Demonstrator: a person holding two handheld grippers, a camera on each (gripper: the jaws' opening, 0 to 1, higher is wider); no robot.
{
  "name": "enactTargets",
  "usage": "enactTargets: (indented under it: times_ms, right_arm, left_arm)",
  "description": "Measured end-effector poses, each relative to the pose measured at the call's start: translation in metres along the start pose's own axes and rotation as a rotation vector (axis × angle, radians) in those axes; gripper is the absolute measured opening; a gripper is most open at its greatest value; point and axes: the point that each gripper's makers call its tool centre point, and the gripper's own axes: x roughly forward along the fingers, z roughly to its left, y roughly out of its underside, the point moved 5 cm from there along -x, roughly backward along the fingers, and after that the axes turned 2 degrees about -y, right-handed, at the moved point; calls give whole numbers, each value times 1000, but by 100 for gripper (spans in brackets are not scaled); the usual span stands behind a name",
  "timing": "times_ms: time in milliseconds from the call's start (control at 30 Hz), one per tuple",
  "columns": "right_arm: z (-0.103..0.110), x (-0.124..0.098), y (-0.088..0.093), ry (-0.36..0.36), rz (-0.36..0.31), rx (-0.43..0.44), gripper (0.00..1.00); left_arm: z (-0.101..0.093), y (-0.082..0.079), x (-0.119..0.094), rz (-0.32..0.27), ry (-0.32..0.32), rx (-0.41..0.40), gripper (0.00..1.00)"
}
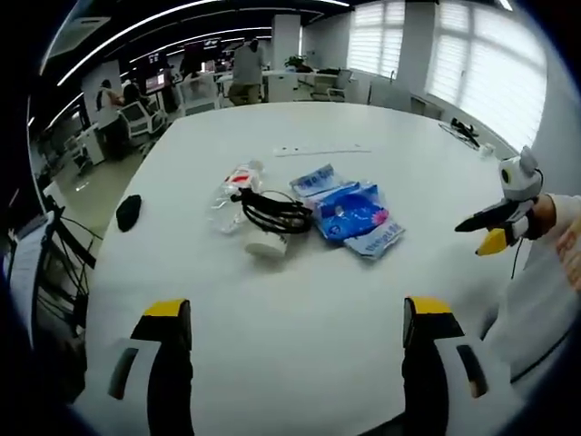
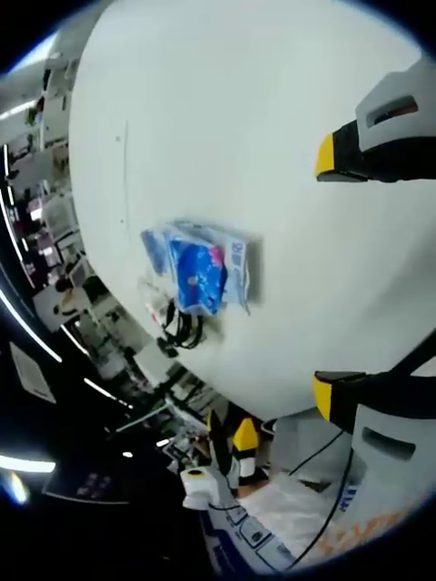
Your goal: Arrange the tabletop items into an orderly group along one side of the table until the central work area is clear of visible clutter.
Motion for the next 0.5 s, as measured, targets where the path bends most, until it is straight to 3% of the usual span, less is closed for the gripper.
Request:
enactTargets:
  times_ms: [233,500]
  right_arm:
    - [-2,1,2,-1,4,12,86]
    - [-11,-2,-2,17,-30,30,87]
  left_arm:
    - [3,-4,-3,-28,1,-34,98]
    - [3,0,-2,-5,-13,-10,95]
